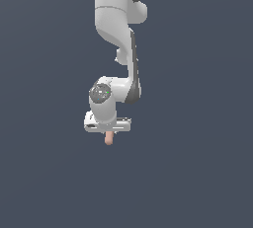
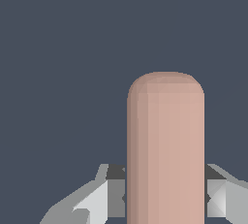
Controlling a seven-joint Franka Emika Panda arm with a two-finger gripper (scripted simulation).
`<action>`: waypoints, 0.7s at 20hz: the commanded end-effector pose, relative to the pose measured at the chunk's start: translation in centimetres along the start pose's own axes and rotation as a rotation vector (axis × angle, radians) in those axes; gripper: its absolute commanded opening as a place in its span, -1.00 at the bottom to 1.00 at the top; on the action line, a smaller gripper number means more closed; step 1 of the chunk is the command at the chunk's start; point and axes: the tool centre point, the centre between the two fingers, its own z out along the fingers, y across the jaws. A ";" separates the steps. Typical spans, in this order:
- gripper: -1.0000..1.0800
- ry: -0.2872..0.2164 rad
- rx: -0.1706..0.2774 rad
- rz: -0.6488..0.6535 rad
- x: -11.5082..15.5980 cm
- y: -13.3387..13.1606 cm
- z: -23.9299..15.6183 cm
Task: Pick up the object and move it to a goal position.
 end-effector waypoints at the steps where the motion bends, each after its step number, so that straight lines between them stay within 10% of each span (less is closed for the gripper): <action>1: -1.00 0.001 0.000 0.000 -0.4 -0.3 -0.6; 14: -1.00 0.001 0.000 0.000 -5.1 -4.1 -6.9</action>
